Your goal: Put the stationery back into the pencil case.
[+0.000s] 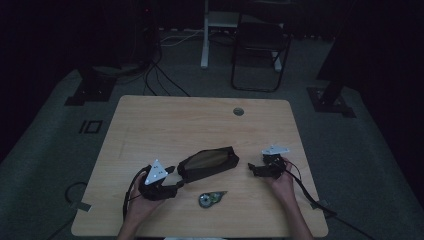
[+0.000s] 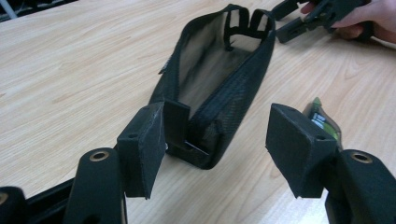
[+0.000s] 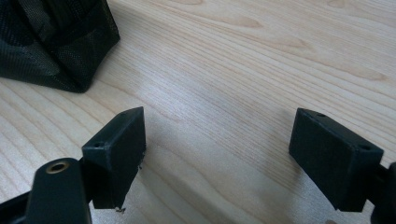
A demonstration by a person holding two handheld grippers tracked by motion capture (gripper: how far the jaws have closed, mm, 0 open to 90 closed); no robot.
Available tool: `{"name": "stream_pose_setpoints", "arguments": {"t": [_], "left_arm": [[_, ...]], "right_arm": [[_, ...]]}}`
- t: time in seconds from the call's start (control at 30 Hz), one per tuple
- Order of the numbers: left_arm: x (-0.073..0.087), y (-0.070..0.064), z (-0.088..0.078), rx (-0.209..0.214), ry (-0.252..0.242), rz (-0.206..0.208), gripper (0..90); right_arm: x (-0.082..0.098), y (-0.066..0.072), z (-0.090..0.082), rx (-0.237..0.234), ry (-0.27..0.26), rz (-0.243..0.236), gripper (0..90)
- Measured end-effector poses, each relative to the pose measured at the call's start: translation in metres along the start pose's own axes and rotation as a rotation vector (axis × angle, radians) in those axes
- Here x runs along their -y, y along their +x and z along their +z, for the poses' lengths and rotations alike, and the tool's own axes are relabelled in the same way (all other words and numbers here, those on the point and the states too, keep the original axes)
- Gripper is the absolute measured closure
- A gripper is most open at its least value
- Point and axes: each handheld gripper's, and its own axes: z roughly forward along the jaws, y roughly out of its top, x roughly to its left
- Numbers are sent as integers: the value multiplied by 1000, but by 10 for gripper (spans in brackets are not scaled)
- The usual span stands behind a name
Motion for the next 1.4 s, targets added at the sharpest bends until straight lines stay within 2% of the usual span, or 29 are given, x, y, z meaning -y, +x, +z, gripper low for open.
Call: {"name": "stream_pose_setpoints", "arguments": {"t": [0.3,0.43,0.57,1.4], "left_arm": [[-3,-11,4,29,4,22,381],[-4,-16,6,23,12,31,395],[-5,-18,8,36,12,33,398],[-3,-41,33,117,65,69,398]], "right_arm": [[0,0,0,0,0,0,186],[0,0,0,0,0,0,186],[0,0,0,0,0,0,186],[0,0,0,-6,4,-7,167]]}}
